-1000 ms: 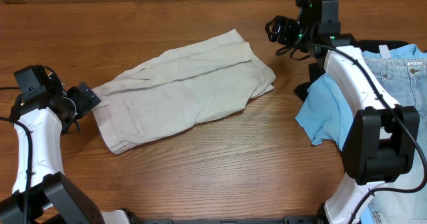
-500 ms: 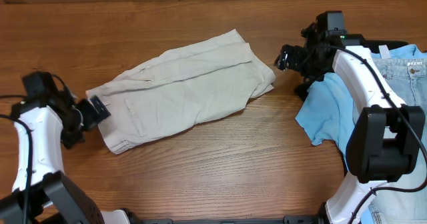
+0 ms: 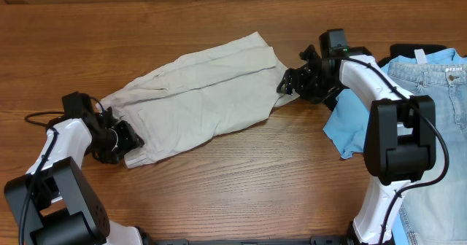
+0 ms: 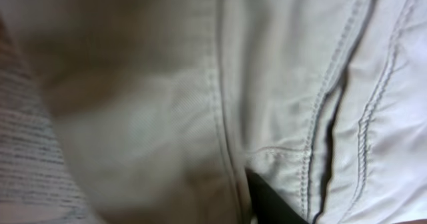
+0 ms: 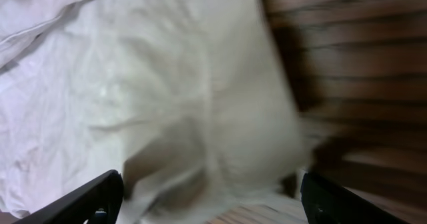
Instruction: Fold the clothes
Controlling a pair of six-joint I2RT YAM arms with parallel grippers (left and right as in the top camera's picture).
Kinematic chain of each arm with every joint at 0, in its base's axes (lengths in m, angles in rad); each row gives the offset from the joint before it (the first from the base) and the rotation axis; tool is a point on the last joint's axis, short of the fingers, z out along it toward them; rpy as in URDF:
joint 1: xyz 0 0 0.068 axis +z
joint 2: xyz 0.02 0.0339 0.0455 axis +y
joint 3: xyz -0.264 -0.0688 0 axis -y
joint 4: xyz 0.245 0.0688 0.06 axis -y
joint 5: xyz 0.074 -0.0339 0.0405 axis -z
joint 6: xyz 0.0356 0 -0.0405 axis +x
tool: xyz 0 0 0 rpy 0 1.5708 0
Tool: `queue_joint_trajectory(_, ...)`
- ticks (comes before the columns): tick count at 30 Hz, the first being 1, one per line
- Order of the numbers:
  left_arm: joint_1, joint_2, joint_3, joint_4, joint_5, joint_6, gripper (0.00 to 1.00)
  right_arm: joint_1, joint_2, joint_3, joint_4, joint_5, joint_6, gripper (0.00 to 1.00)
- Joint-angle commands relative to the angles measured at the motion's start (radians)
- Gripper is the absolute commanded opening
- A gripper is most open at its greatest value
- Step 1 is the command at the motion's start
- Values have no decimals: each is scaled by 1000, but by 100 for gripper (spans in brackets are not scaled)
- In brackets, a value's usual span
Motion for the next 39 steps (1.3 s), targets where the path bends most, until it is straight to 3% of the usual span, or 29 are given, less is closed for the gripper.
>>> queue_joint_trajectory(1, -13, 14, -14, -12, -100, 8, 9, 26, -11, -12, 13, -11, -7, 92)
queue_joint_trajectory(2, -7, 14, -14, -27, -173, -31, 4, 28, -11, -20, 16, 6, 5, 92)
queue_joint_trajectory(5, 27, 14, -11, -81, -362, -161, 4, 29, -11, -51, 18, 10, 8, 93)
queue_joint_trajectory(6, 40, 14, -10, -86, -370, -169, 4, 29, -11, -61, 20, 10, 8, 93)
queue_joint_trajectory(9, 81, 14, 2, -98, -367, -178, 4, 29, -11, -92, 19, 4, 8, 71)
queue_joint_trajectory(13, 143, 14, 72, -161, -424, -191, 4, 29, -12, -96, -38, -61, -40, 79)
queue_joint_trajectory(14, 165, 14, 111, -195, -447, -207, 4, 29, -14, -96, -61, -100, -74, 68)
queue_joint_trajectory(16, 188, 14, 161, -224, -431, -206, 4, 29, -18, -96, -92, -162, -117, 56)
queue_joint_trajectory(21, 193, 14, 227, -250, -384, -195, 5, 29, -25, -96, -177, -242, -187, 46)
queue_joint_trajectory(23, 190, 14, 227, -249, -385, -195, 6, 34, -25, -96, -211, -300, -251, 46)
queue_joint_trajectory(26, 189, 14, 227, -248, -388, -187, 6, 50, -25, -96, -253, -380, -347, 54)
queue_joint_trajectory(34, 189, 14, 227, -244, -395, -176, 7, 99, -25, -101, -201, -327, -309, 54)
queue_joint_trajectory(36, 189, 14, 227, -243, -395, -176, 7, 121, -25, -112, -154, -260, -243, 49)
queue_joint_trajectory(39, 189, 14, 227, -240, -395, -175, 8, 153, -25, -124, -130, -209, -204, 33)
